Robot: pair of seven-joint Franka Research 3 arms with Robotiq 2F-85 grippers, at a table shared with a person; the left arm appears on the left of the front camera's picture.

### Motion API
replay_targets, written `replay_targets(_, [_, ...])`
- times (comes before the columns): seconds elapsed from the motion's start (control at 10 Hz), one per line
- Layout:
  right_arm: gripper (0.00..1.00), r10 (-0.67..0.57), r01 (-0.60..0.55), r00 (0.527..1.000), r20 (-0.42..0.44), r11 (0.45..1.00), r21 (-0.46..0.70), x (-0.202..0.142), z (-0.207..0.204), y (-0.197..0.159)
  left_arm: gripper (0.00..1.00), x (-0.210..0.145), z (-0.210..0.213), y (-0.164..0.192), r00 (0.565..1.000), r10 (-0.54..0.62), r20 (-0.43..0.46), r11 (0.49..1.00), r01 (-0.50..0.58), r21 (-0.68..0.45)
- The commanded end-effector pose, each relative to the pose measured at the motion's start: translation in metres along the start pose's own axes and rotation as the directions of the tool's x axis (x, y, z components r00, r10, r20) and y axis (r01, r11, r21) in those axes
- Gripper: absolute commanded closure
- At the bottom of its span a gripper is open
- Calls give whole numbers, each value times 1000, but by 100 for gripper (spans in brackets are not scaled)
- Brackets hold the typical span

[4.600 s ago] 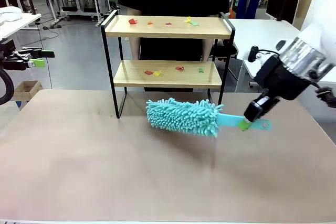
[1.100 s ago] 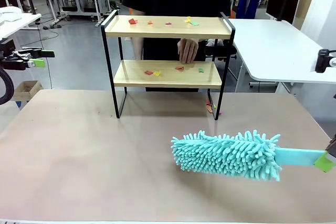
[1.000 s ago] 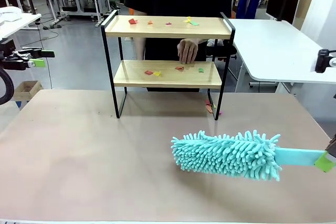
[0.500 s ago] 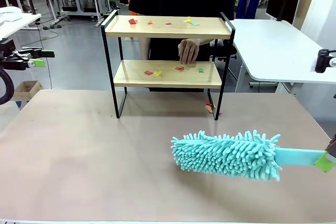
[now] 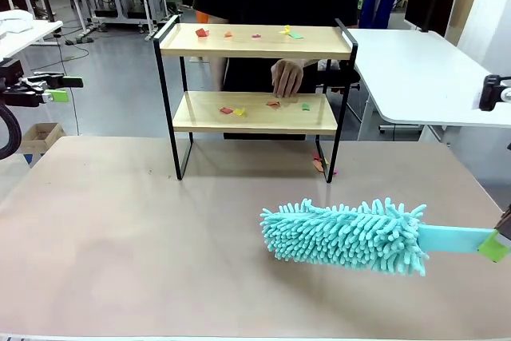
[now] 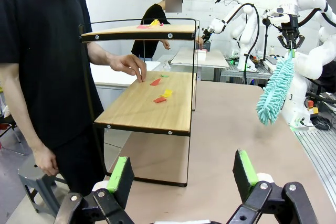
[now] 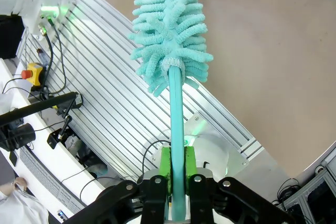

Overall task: Clean the shelf.
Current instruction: Clean the specific section of the Shelf indicated by the human with the Duster.

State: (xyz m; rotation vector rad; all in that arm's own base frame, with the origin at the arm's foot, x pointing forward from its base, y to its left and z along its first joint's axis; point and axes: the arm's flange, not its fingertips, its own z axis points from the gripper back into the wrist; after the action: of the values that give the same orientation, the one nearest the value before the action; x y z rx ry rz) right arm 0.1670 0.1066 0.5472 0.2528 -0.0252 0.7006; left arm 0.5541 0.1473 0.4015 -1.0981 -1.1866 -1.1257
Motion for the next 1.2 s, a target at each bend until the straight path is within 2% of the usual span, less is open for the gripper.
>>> replay_targets(0.0, [87,9,-9,1000,1,1000,7,1,0,1,0,3,0,-2,1000,-5,2,1000,5,2])
replay_targets(0.3, [87,0,0,1000,0,1000,0,0,0,0,0,3,0,-2,1000,-5,2,1000,5,2])
replay_targets(0.6, [87,7,-22,992,128,994,111,31,15,21,0,3,0,-2,1000,-5,2,1000,5,2])
replay_targets(0.8, [87,-80,48,974,211,987,153,62,17,39,0,3,0,-2,1000,-5,2,1000,5,2])
replay_targets(1.1, [87,-200,145,919,340,973,181,108,5,74,0,3,0,-2,1000,-5,2,1000,5,2])
